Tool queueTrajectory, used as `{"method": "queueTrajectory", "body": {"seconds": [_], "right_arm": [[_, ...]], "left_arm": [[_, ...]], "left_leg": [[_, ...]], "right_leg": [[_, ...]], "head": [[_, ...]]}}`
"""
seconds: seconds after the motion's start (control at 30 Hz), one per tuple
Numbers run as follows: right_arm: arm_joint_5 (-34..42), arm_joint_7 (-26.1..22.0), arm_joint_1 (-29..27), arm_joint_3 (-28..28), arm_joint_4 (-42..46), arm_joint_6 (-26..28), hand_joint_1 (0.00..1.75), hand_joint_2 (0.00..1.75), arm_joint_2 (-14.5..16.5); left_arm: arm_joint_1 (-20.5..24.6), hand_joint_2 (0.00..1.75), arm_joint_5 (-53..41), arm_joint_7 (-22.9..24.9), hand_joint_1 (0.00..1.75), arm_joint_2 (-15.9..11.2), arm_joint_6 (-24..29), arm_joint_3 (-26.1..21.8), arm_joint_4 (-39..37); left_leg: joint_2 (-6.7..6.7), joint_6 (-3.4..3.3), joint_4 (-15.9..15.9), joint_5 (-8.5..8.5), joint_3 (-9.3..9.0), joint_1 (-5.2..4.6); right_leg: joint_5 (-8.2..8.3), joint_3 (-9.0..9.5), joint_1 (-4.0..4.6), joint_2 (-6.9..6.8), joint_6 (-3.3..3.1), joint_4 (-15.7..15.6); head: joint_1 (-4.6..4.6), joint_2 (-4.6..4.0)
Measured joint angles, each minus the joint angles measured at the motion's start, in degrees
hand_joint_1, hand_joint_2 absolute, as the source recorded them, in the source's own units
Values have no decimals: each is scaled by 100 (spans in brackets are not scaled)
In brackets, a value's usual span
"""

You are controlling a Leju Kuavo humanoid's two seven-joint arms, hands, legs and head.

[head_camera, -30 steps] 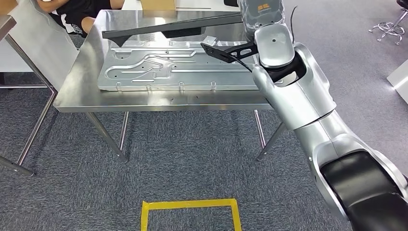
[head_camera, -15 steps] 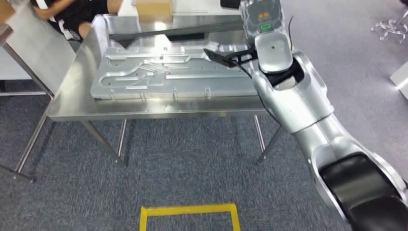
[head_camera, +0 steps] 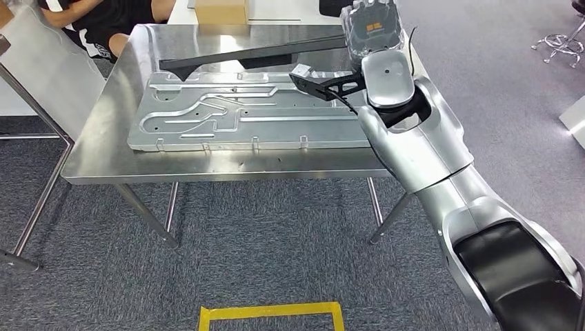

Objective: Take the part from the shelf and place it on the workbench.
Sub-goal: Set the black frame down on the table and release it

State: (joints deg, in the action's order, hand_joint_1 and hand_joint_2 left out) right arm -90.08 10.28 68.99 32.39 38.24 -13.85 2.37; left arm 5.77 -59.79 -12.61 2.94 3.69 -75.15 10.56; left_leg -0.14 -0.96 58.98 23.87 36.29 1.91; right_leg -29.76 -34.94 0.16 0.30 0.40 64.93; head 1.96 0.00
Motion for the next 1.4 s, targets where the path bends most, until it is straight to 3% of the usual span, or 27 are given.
{"method": "queueTrajectory", "body": {"seconds": [0.07,0.1,0.13,0.17,0.23,0.27,0.3,0.37,0.43,0.5,0.6,0.63,0.67,0.73,0.8,0.97,1.0,1.07,1.13,1.17,1.2,1.27,1.33,1.4], "right_arm": [[0,-1,-26,0,-23,9,175,175,-18],[1,-1,-44,0,-39,14,175,175,-24],[1,-1,-58,0,-54,18,175,175,-27],[1,-1,-65,0,-67,21,175,175,-32],[1,-1,-65,0,-89,24,175,175,-45],[3,-3,-62,0,-98,28,175,175,-52],[4,-5,-60,0,-105,34,175,175,-56],[8,-7,-58,0,-111,49,175,175,-60],[9,-4,-56,-2,-111,54,175,175,-66],[9,-1,-48,-5,-121,56,175,175,-75],[22,-9,-100,-7,-150,101,175,175,-78],[31,-14,-145,-7,-161,131,175,175,-78],[37,-18,-188,-8,-172,160,175,175,-78],[42,-23,-244,-13,-196,202,175,175,-81],[56,-25,-270,-25,-223,250,175,175,-89],[131,-27,-495,-207,-262,507,175,175,-126],[128,-29,-540,-264,-278,557,175,175,-141],[120,-41,-654,-359,-334,628,175,175,-169],[114,-61,-809,-424,-396,667,175,175,-196],[113,-70,-874,-448,-423,675,175,175,-212],[110,-74,-915,-468,-444,676,175,175,-227],[103,-81,-939,-505,-472,678,175,175,-257],[95,-87,-939,-536,-484,682,175,175,-273],[90,-88,-941,-560,-489,688,175,175,-276]], "left_arm": [[0,175,-3,0,0,1,1,-10,0],[0,175,-3,0,0,1,1,-13,0],[-1,175,-3,0,0,1,1,-15,0],[-3,175,-3,0,0,1,1,-17,0],[-7,175,-3,0,0,3,1,-24,0],[-7,175,-3,0,0,5,1,-30,0],[-3,175,-3,0,0,8,0,-35,0],[7,175,-3,0,0,15,-1,-42,0],[16,175,-3,-2,0,24,-2,-43,0],[21,175,-7,-5,0,23,-2,-44,0],[15,175,-19,-12,0,4,-2,-45,0],[9,175,-21,-15,0,1,-2,-45,0],[0,175,-23,-16,0,1,-2,-45,0],[-13,175,-25,-16,0,-4,-2,-46,1],[-15,175,-23,-16,0,-13,-2,-47,2],[-9,175,26,1,0,-5,10,-61,2],[-4,175,36,2,0,-3,14,-65,2],[-2,175,41,-21,0,-1,16,-69,2],[-2,175,56,-80,0,1,-5,-70,2],[-2,175,72,-117,0,1,-23,-71,2],[-3,175,86,-150,0,1,-40,-73,2],[-4,175,110,-188,0,5,-58,-77,2],[2,175,119,-199,0,10,-62,-78,1],[10,175,119,-202,0,17,-62,-78,0]], "left_leg": [[-1,-27,-1,53,-52,-4],[-4,-27,-1,86,-85,-6],[-8,-24,-1,121,-127,-6],[-12,-19,-1,158,-177,-8],[-17,1,-7,232,-287,-11],[-17,22,-18,260,-327,-12],[-16,53,-34,285,-353,-9],[-10,133,-43,285,-408,-11],[0,196,13,289,-461,-10],[2,230,345,379,-311,-3],[-1,249,1262,694,333,-11],[-1,247,1371,723,478,-15],[0,242,1296,646,528,-17],[1,219,670,163,387,-19],[2,180,95,-155,229,-43],[-4,33,-41,-199,152,-38],[-2,8,-50,-188,134,-29],[-2,-34,-52,-150,112,-27],[-8,-45,-50,-108,80,-23],[-14,-39,-49,-85,53,-22],[-20,-29,-48,-60,16,-22],[-25,4,-51,-13,-56,-27],[-23,57,-57,18,-84,-30],[-16,130,-84,26,-103,-29]], "right_leg": [[-248,-450,-32,-3,48,697],[-297,-636,-44,-4,57,918],[-238,-735,-52,-5,54,954],[-60,-732,-54,-6,39,788],[476,-518,-37,-14,-22,72],[626,-407,-9,-24,-60,-254],[700,-318,23,-32,-103,-477],[653,-229,80,-34,-190,-646],[668,-87,67,-24,-263,-744],[653,59,36,-24,-315,-806],[578,145,46,-1,-362,-814],[540,177,52,13,-361,-805],[495,218,56,24,-354,-791],[385,301,58,38,-322,-743],[289,321,74,53,-268,-674],[112,255,74,53,-110,-511],[8,147,58,44,-66,-307],[-259,-277,14,28,7,406],[-327,-682,-32,21,46,953],[-190,-738,-50,13,49,919],[42,-680,-61,5,41,668],[507,-373,-48,-14,-14,-119],[651,-168,0,-20,-77,-578],[622,-127,30,-8,-124,-645]], "head": [[-1,0],[-1,0],[-1,0],[-1,0],[-1,0],[-2,0],[-1,0],[-2,0],[-5,0],[-5,0],[0,0],[2,0],[2,0],[1,0],[0,0],[-4,0],[-6,0],[-9,0],[-9,0],[-9,0],[-9,0],[-8,0],[-9,0],[-9,0]]}}
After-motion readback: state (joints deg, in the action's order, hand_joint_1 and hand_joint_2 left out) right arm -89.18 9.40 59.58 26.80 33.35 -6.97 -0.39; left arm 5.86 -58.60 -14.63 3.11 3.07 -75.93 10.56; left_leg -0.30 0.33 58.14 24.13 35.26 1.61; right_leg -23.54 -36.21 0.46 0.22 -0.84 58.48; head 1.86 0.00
